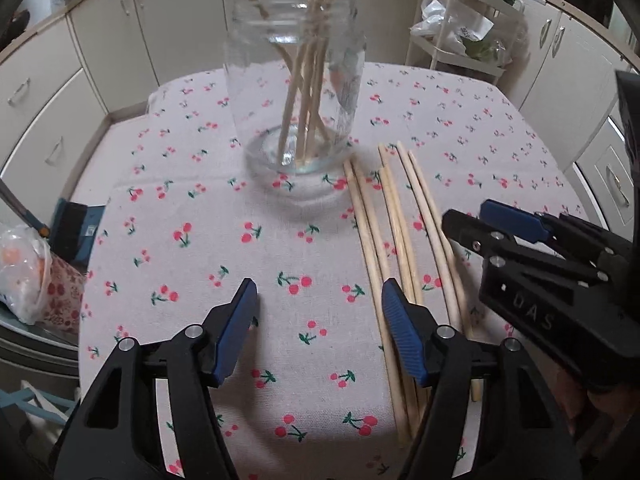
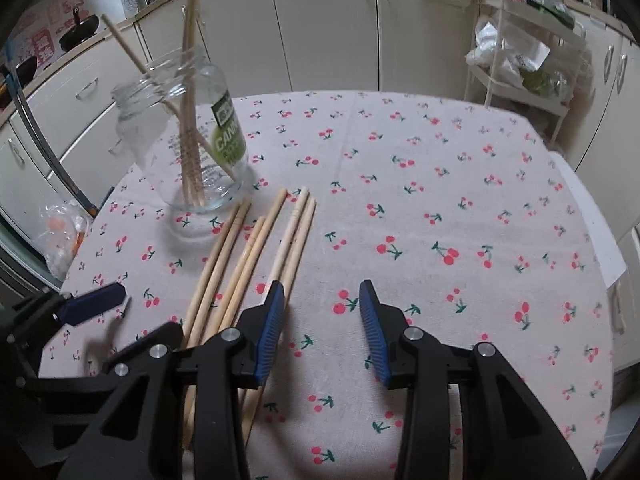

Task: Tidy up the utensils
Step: 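Grasp a wooden stick with the left gripper while the right gripper grasps another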

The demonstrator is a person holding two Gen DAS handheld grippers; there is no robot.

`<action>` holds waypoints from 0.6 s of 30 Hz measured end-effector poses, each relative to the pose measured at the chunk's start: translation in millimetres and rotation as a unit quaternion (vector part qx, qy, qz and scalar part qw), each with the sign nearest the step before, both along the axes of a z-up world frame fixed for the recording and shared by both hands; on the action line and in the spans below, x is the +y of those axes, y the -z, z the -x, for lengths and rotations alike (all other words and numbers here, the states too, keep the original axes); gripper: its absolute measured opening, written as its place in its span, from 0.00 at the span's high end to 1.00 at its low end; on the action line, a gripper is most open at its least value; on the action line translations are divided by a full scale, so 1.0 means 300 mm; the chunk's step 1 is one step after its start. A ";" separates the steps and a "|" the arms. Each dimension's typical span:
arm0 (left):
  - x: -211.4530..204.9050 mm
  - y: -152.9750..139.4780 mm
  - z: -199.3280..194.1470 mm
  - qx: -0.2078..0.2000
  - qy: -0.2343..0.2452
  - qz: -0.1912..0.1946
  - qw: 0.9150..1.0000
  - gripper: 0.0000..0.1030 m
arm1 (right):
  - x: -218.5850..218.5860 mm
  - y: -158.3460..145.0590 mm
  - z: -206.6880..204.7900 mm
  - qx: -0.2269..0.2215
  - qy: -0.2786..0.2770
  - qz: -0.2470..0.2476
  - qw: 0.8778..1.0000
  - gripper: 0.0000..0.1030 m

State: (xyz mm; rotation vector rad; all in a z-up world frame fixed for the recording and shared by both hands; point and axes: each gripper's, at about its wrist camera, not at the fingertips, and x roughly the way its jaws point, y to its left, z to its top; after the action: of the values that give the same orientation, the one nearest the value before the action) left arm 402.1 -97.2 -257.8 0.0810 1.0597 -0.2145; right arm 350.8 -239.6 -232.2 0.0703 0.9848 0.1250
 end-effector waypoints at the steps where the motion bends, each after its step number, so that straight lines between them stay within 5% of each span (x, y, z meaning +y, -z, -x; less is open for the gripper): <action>1: -0.001 0.002 0.001 0.000 0.000 0.000 1.000 0.41 | -0.002 -0.005 0.001 -0.003 -0.002 -0.004 1.000 0.62; 12: -0.014 0.021 0.008 -0.003 0.014 -0.034 0.999 0.41 | 0.021 0.007 -0.028 0.016 -0.024 0.026 0.999 0.62; 14: 0.003 0.016 0.022 0.001 0.018 -0.035 0.999 0.46 | 0.021 0.004 -0.021 0.026 -0.034 0.041 0.998 0.62; 16: 0.030 0.006 0.040 0.008 0.022 -0.036 0.999 0.60 | -0.001 0.000 -0.005 0.040 -0.039 0.051 0.997 0.75; 18: 0.056 0.000 0.052 0.018 0.024 -0.032 0.999 0.64 | -0.037 -0.002 0.014 0.049 -0.039 0.053 0.997 0.81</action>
State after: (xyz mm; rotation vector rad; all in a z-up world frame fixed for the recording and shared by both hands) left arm 386.4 -80.4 -257.7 0.1604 1.1015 -0.2273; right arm 346.5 -250.7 -231.7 -0.0595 1.0909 0.1413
